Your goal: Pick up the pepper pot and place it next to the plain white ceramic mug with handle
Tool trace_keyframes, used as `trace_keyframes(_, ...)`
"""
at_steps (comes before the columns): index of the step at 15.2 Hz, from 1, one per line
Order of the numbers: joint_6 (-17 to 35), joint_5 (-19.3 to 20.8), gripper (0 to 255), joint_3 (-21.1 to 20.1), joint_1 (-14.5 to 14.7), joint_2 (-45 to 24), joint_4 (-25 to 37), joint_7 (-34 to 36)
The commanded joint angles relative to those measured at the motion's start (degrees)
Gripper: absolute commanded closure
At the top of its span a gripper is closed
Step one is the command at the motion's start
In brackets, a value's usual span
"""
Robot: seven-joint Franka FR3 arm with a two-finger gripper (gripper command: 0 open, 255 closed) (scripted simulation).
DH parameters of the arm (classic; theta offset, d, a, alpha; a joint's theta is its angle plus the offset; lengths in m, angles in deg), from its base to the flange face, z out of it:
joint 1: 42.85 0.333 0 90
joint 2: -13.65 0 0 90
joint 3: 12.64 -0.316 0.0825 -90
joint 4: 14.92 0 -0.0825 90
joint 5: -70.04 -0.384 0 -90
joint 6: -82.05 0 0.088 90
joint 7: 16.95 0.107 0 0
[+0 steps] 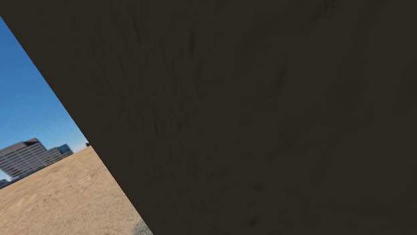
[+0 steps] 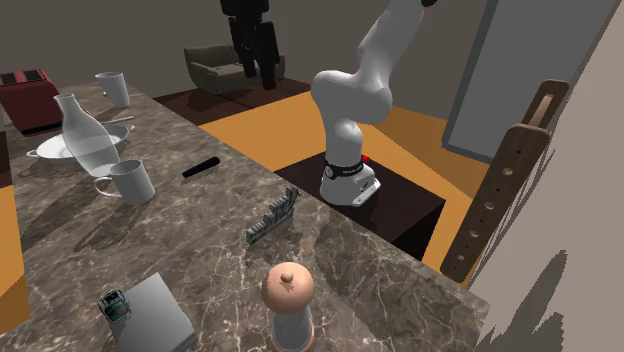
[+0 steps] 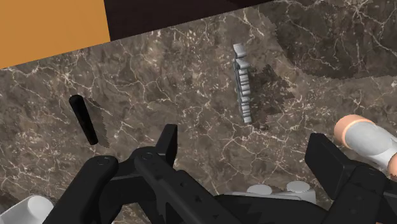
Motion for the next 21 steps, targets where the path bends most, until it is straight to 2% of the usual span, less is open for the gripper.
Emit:
trace_keyframes(1,0.0,0.0,0,0.0,0.0,0.0,0.0,0.0)
trace_keyframes(7,8.92,-5.08,0,-7.3,2.15,-3.17,-3.14,7.24)
trace_keyframes(13,18.45,-8.59,0,-14.88,3.7,-9.51,-3.47,14.42)
trace_keyframes(17,24.8,-9.48,0,-20.12,3.95,-15.32,-2.09,19.43)
trace_keyframes(21,30.83,-8.58,0,-25.5,3.42,-22.24,0.54,25.01)
